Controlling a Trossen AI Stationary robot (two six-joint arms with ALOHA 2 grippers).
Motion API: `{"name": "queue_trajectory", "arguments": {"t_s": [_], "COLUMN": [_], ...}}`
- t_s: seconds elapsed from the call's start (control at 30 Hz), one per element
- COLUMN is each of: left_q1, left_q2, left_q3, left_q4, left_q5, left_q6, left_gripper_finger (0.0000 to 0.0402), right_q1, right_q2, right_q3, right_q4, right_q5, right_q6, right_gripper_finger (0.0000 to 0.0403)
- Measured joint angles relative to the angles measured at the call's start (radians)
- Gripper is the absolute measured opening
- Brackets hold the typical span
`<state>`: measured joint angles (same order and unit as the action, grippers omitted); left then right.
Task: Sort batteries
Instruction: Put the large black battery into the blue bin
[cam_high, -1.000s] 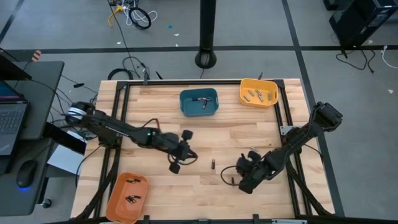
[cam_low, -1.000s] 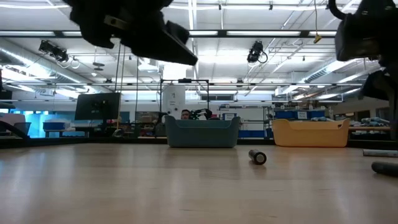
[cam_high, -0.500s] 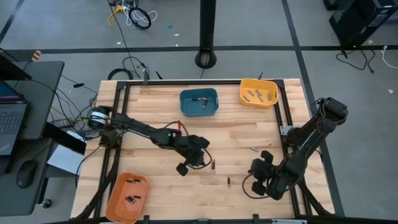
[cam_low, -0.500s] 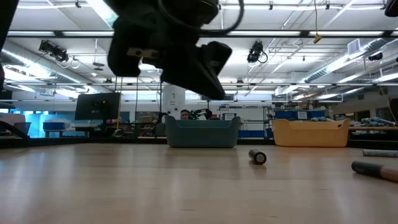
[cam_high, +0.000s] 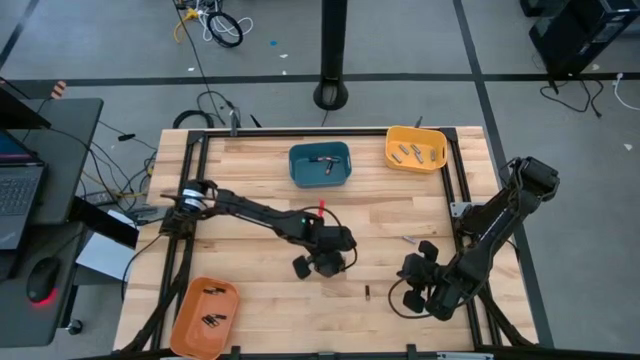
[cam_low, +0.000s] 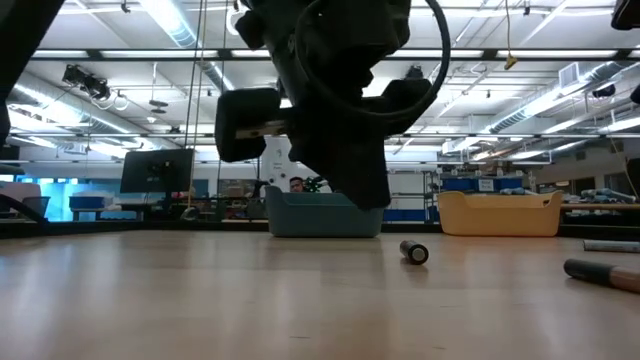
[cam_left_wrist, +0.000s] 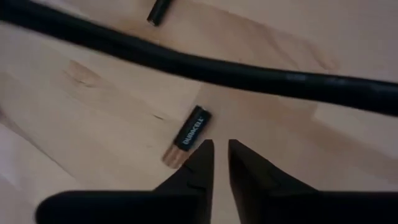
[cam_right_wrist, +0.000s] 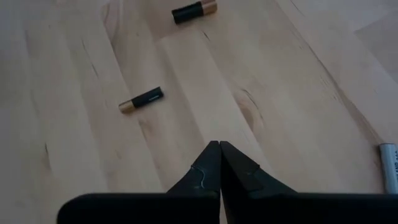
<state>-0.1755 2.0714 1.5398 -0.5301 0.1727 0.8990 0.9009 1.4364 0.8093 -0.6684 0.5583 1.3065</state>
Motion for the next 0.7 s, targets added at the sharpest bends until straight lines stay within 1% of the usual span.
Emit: {"name": "queue_trajectory", "arguments": {"t_s": [0.13,0.23,0.37,0.47,0.7], "left_q1": [-0.01,-0.015,-0.015,-0.014,-0.015], "left_q2": [0.001,0.001,0.01,0.023,0.053], "left_q3": [0.001,0.001,0.001,0.0,0.004], "left_q4": [0.032,0.06,0.112,0.116,0.112], "left_q5": [-0.045,-0.073,-0.083,-0.094,-0.1], "left_q6": [0.091,0.111,0.125,0.139,0.171], "left_gripper_finger": [0.0087,0.011,0.0131,0.0138,0.014], "right_q1": [0.0,0.0,0.0,0.0,0.0], "right_q2": [0.0,0.0,0.001,0.001,0.001], "right_q3": [0.0,0.0,0.0,0.0,0.0], "right_q4": [-0.002,-0.002,-0.002,-0.001,-0.002], "right_q5": [0.0,0.0,0.0,0.0,0.0], "right_q6": [0.0,0.0,0.0,0.0,-0.005], "right_gripper_finger": [0.0008,0.0009,0.0009,0.0009,0.0009]}}
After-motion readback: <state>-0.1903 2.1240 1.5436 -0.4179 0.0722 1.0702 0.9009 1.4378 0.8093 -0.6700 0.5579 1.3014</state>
